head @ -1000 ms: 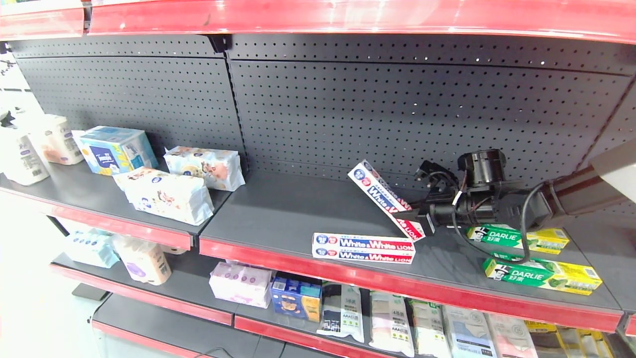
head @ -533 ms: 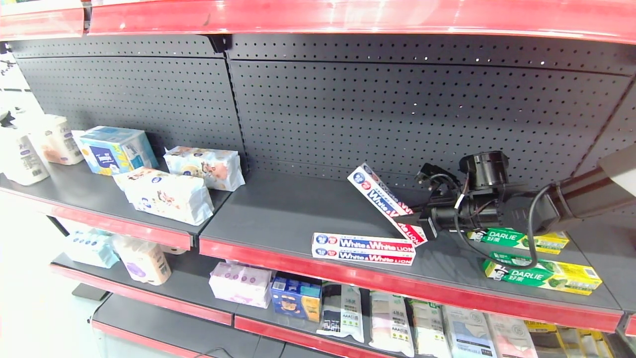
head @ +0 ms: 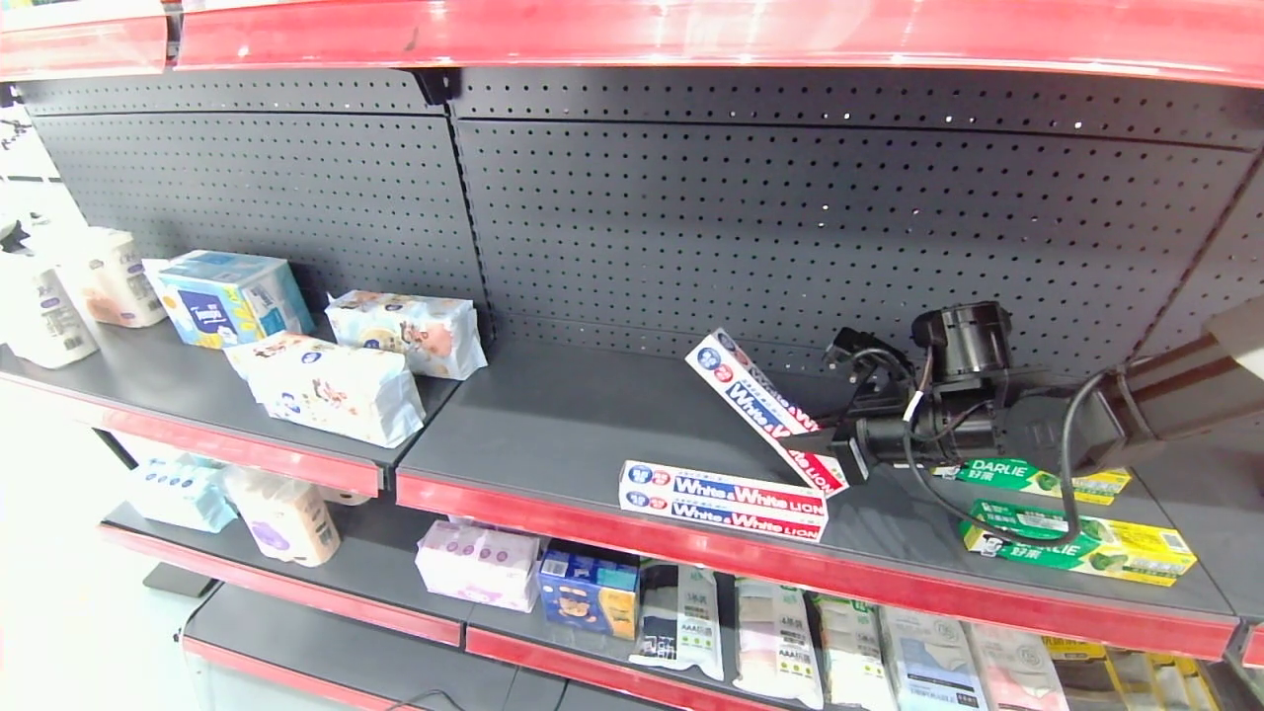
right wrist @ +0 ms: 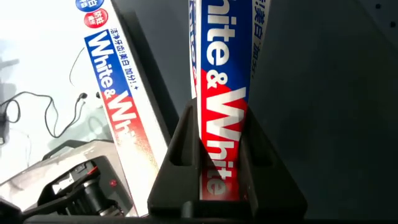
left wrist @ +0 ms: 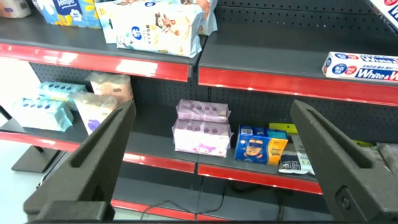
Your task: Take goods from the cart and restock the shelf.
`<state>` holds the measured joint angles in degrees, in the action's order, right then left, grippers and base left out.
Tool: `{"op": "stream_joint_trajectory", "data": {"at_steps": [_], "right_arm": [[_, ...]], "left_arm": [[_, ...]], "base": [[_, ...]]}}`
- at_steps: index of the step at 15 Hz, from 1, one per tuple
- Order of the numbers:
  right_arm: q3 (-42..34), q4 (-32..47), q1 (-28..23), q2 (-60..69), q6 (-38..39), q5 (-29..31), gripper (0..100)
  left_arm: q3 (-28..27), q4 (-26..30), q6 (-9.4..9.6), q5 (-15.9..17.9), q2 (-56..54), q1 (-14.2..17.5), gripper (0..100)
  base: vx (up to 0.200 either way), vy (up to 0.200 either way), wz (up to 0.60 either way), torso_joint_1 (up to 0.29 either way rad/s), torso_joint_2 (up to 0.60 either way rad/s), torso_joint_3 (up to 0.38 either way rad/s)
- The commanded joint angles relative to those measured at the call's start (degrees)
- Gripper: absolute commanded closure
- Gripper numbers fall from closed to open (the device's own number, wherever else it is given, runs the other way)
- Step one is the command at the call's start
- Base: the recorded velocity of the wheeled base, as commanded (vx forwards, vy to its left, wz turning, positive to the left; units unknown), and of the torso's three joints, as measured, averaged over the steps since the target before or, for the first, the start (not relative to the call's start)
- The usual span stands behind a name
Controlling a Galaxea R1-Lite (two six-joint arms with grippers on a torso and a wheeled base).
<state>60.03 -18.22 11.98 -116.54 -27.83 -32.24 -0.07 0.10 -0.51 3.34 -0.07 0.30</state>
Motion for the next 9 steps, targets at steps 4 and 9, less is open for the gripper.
{"op": "stream_joint_trajectory", "data": {"at_steps": [4, 9], "right_arm": [[5.1, 1.2, -1.3, -1.2, -0.1, 2.1, 100], [9.1, 5.7, -1.2, -2.7, -5.4, 2.6, 100]], "left_arm": [[0.0, 0.0, -0.02, 0.0, 0.1, 0.0, 0], [0.0, 0.0, -0.02, 0.0, 0.1, 0.0, 0]], "base": [[0.000, 0.000, 0.00, 0.000, 0.00, 0.000], [0.000, 0.000, 0.00, 0.000, 0.00, 0.000]]}}
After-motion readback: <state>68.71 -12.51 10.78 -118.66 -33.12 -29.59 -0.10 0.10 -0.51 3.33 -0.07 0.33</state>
